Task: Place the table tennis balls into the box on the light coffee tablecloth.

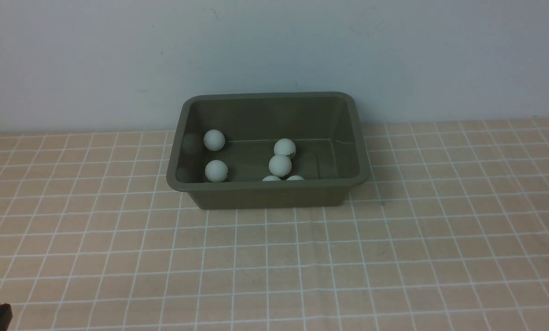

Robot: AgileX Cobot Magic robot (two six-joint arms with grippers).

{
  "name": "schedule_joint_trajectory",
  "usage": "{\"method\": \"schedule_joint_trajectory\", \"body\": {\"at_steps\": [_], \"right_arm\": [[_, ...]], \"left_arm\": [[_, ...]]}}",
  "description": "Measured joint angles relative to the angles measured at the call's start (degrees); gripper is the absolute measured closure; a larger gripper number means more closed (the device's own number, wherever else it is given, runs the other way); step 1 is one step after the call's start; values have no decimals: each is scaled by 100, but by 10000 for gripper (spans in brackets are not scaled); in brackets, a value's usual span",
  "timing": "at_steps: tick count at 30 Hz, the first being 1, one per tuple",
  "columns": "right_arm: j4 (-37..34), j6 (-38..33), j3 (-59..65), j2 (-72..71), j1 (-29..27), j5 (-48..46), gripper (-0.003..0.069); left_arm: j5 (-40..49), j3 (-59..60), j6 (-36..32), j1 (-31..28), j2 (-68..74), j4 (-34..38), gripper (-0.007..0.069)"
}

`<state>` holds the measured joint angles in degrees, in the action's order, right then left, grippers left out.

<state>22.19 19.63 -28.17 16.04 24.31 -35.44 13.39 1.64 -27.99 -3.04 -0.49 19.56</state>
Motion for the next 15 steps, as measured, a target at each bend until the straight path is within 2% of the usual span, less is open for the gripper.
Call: {"method": "schedule_joint_trajectory", "body": {"at_steps": [10, 13, 15], "right_arm": [[0, 0, 0, 0, -57, 0, 675], [-93, 45, 0, 0, -508, 0, 675], [-415, 233, 29, 0, -1267, 20, 675]], "left_arm": [[0, 0, 0, 0, 0, 2, 693], [0, 0, 0, 0, 0, 2, 693], [0, 0, 6, 0, 0, 2, 693]]}}
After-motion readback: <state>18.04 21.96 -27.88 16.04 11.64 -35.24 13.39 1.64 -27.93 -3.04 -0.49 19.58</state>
